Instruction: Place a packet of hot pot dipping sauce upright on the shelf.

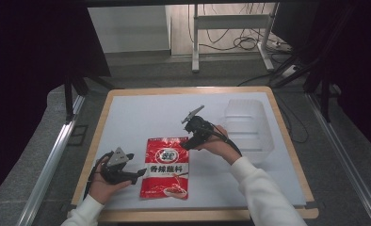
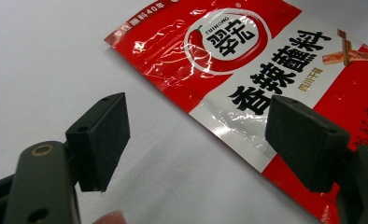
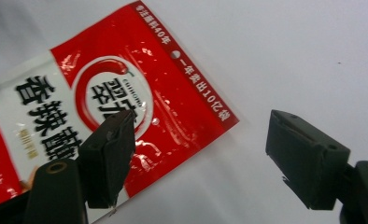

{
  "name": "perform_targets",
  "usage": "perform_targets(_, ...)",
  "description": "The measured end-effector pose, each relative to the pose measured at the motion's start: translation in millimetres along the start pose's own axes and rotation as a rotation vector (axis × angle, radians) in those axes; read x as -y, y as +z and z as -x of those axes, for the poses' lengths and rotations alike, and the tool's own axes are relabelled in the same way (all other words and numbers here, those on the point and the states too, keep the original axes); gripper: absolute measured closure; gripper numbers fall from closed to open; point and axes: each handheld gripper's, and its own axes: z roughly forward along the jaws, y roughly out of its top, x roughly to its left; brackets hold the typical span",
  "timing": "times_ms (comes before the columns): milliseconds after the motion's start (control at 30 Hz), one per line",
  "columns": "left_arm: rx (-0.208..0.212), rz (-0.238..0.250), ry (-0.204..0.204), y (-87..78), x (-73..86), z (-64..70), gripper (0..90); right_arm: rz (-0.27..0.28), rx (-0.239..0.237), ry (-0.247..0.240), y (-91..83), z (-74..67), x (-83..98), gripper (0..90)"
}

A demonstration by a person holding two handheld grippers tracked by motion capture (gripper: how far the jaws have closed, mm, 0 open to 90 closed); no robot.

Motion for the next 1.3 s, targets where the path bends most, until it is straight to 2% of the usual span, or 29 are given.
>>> perform_targets(100, -0.001, 0.0, -0.002, -0.2, 0.1, -0.6, 22.0, -0.013, -0.003, 0.0, 5.5, 3.4, -3.2, 27.4)
perform_targets(133, -0.001, 0.0, -0.002, -0.4, 0.2, -0.8, 22.0, -0.041, -0.007, 0.002, 11.7, 5.8, -5.4, 27.6)
perform_targets(200, -0.002, 0.002, -0.004, -0.4, 0.4, -0.9, 22.0, -0.057, 0.002, -0.005, 17.1, 7.8, -6.7, 27.6)
perform_targets(433, 0.001, 0.006, 0.002, -1.4, 0.2, -1.3, 22.0, -0.08, -0.026, 0.033, 29.4, 18.4, -10.5, 30.1)
perform_targets(533, 0.002, 0.006, 0.0, -0.9, 0.4, -1.3, 22.0, -0.095, -0.044, 0.074, 37.3, 24.7, -11.5, 31.9)
perform_targets(633, 0.005, 0.002, 0.001, -0.6, 0.6, -1.5, 22.0, -0.105, -0.048, 0.079, 41.4, 27.8, -11.6, 33.1)
perform_targets(667, 0.005, 0.001, 0.003, -0.5, 0.7, -1.5, 22.0, -0.108, -0.062, 0.096, 45.5, 31.2, -11.6, 33.5)
perform_targets(767, 0.006, 0.0, 0.004, -0.3, 0.8, -1.6, 22.0, -0.122, -0.067, 0.107, 49.4, 34.8, -11.6, 33.6)
perform_targets(800, 0.005, 0.0, 0.004, -0.2, 0.8, -1.7, 22.0, -0.131, -0.07, 0.126, 52.4, 38.2, -11.6, 34.8)
perform_targets(933, -0.001, 0.002, 0.002, -0.1, 1.0, -2.1, 21.9, -0.15, -0.096, 0.137, 57.8, 42.5, -10.8, 36.5)
perform_targets(1067, -0.002, 0.0, 0.002, -0.2, 1.1, -2.2, 21.7, -0.157, -0.111, 0.142, 59.8, 43.9, -10.5, 40.0)
perform_targets(1200, -0.006, 0.004, 0.001, -0.5, 1.1, -2.6, 21.8, -0.168, -0.148, 0.139, 60.9, 42.9, -10.3, 46.4)
perform_targets(1233, -0.008, 0.004, 0.001, -0.5, 1.1, -2.7, 21.7, -0.173, -0.152, 0.131, 61.5, 42.7, -10.1, 48.7)
perform_targets(1267, -0.009, 0.002, 0.001, -0.7, 1.2, -3.1, 21.7, -0.179, -0.167, 0.128, 61.8, 41.7, -10.2, 56.1)
perform_targets(1300, -0.009, 0.002, 0.001, -0.7, 1.2, -3.1, 21.7, -0.179, -0.167, 0.128, 61.8, 41.7, -10.2, 56.1)
